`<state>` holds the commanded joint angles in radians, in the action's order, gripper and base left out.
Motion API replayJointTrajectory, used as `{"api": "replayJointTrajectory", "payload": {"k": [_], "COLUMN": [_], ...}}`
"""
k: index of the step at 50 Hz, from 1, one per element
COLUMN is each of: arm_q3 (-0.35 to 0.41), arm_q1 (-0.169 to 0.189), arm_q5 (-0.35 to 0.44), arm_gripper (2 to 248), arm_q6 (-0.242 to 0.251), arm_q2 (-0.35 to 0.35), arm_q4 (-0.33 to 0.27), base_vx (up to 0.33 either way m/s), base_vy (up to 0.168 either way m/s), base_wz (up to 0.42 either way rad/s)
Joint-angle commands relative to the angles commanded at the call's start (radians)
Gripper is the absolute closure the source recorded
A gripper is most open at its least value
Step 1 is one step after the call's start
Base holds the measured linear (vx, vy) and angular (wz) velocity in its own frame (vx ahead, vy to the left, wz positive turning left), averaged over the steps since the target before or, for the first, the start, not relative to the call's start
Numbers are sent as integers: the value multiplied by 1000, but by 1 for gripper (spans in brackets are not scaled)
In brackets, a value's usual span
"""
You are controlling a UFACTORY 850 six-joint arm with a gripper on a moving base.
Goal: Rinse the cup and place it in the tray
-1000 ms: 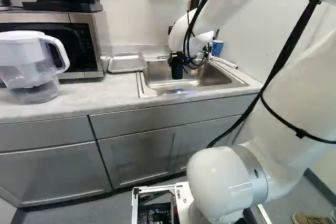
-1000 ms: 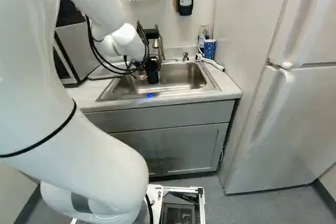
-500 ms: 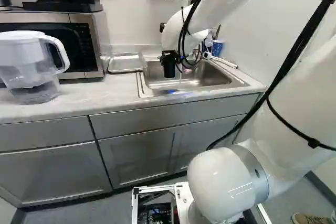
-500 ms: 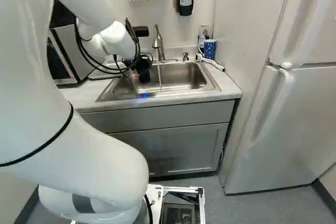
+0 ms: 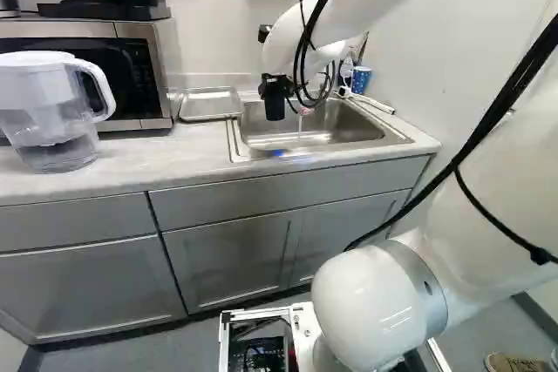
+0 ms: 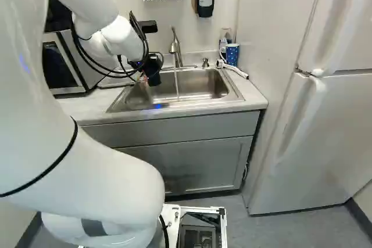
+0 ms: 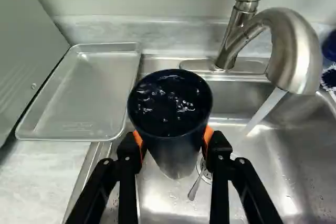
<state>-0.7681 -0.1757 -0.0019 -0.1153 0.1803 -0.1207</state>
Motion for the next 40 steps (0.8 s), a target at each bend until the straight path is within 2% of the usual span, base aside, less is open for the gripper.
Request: {"api": "replayJointTrajectory", "payload": {"k": [40], "arm_q3": [-27], "arm_q1": [-6], "arm_q5": [0], "arm_gripper": [127], "arm_q6": [0], "arm_q2": [70], "arm_q4": [0], "base_vx": [0], "base_vy": [0], "base_wz": [0]}}
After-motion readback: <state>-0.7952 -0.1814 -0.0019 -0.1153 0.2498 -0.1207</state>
